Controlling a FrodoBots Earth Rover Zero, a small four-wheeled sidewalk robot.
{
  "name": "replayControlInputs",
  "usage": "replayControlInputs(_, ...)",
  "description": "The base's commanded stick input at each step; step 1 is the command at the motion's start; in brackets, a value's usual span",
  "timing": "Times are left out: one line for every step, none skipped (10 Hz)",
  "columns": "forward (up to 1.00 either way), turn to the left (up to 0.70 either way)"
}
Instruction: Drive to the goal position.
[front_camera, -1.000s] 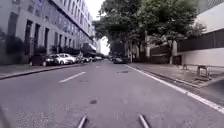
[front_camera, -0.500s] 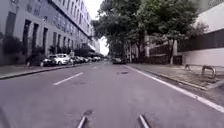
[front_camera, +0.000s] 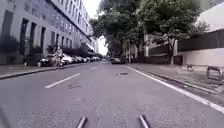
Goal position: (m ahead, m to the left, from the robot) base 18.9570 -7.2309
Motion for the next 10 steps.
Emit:
replayControlInputs(0.70, 0.00)
replayControlInputs(0.70, 0.00)
replayControlInputs(0.70, 0.00)
replayControlInputs(0.70, 0.00)
replayControlInputs(0.70, 0.00)
replayControlInputs(0.70, 0.00)
replayControlInputs(0.70, 0.00)
replayControlInputs(0.70, 0.00)
replayControlInputs(0.70, 0.00)
replayControlInputs(0.70, 0.00)
